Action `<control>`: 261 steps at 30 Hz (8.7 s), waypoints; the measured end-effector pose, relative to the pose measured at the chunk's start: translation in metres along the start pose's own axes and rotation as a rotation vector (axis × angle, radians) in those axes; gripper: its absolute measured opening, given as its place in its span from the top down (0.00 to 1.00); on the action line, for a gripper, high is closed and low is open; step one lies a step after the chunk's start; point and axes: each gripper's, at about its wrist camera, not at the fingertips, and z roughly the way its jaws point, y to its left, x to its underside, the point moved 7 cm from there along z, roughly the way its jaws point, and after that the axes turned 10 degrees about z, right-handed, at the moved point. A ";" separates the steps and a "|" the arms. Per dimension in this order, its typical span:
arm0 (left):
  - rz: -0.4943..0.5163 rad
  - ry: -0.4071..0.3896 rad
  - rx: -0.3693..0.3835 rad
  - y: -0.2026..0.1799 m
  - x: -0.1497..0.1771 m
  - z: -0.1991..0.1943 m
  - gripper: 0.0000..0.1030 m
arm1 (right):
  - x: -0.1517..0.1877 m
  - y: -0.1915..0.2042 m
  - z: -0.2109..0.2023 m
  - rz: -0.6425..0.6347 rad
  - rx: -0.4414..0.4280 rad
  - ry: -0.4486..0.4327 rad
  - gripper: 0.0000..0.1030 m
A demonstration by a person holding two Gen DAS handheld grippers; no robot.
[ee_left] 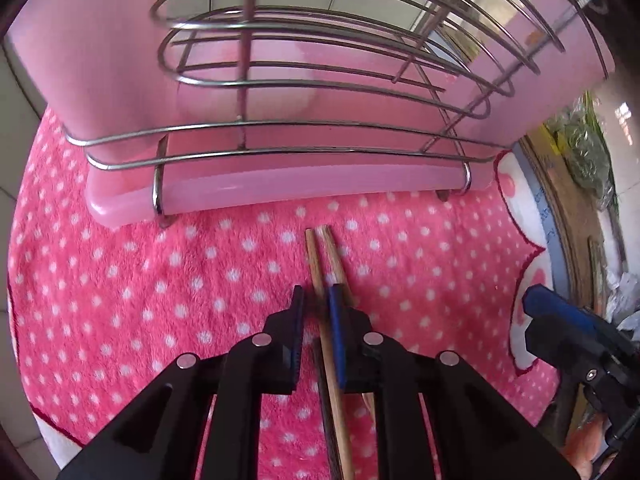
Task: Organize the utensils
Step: 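Lift the chopstick with the left tool while the right tool closes on another chopstick, then carry the chopstick in the left tool while the right tool carries its chopstick to the pink cup, then open the left tool over the pink cup while the right tool releases its chopstick, then move both tools back down toward the clear spoon and black stick, then close the left tool on the thin black stick while the right tool closes on the clear spoon, then carry the black stick with the left tool while the right tool carries the clear spoon to the cup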
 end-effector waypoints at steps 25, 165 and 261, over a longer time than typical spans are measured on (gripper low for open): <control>-0.197 -0.240 0.191 0.071 0.025 -0.116 0.95 | 0.007 0.050 0.105 -0.147 0.228 0.186 0.84; -0.085 -0.593 -0.058 0.046 -0.013 -0.269 0.72 | -0.051 0.054 -0.128 -0.161 0.043 -0.318 0.68; -0.130 -0.270 0.142 0.058 0.064 -0.137 0.96 | 0.030 0.028 0.053 -0.143 0.065 0.125 0.98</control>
